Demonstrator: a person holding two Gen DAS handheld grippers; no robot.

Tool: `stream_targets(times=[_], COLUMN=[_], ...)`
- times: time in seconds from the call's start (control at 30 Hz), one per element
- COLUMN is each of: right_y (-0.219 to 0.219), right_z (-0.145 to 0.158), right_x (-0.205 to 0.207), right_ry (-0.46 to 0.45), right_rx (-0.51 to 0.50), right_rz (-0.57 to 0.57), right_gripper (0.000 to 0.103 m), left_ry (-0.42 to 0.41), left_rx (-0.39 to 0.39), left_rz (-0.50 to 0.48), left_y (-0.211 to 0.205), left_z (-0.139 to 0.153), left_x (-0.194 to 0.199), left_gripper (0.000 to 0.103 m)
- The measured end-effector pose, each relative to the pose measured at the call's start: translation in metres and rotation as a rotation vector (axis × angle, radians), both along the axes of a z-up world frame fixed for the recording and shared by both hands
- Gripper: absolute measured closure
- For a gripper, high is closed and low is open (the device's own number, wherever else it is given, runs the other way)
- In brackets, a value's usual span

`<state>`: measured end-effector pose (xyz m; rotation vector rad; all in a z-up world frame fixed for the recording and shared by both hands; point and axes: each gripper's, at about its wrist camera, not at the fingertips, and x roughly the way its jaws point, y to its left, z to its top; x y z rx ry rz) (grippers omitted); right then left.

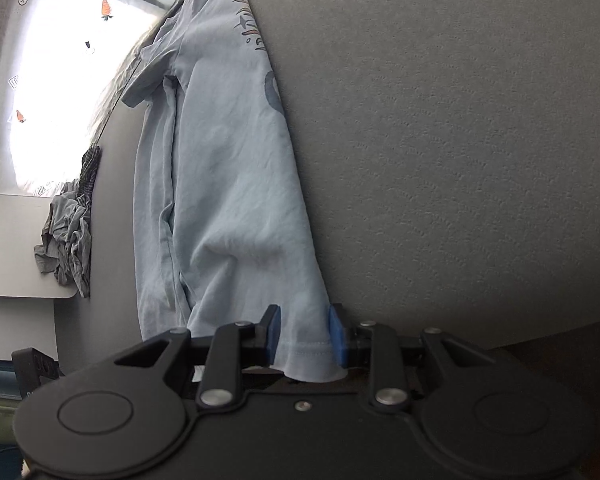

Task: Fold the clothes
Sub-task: 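Grasp the folded strip's end with the left tool while the right tool grasps it too, then fold the held end over the shirt toward the collar and open both tools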

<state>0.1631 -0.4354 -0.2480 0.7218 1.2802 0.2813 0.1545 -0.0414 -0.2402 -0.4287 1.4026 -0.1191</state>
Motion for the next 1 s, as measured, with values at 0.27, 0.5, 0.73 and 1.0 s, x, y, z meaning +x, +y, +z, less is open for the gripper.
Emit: stream_targets(times=[0.27, 0.5, 0.73, 1.0], right_y=[-0.013, -0.035, -0.033, -0.027], right_z=[0.006, 0.021, 0.025, 0.034], right_x=[-0.001, 0.003, 0.030, 0.078], right_ry=[-0.097, -0.186, -0.209, -0.259], right_rx=[0.268, 0.517, 0.525, 0.513], right_rz=[-0.075, -0.268, -0.326, -0.358], right_gripper=[0.100, 0.101, 0.101, 0.101], left_ry=[-0.037, -0.192, -0.273, -0.319], left_rx=[-0.140, -0.289, -0.284, -0.321], left_rz=[0.094, 0.239, 0.233, 0.253], left_y=[0.014, 0.029, 0.025, 0.029], left_z=[0.023, 0.070, 0.090, 0.098], left_x=[0.000, 0.017, 0.051, 0.108], left_gripper=[0.093, 0.093, 0.093, 0.093])
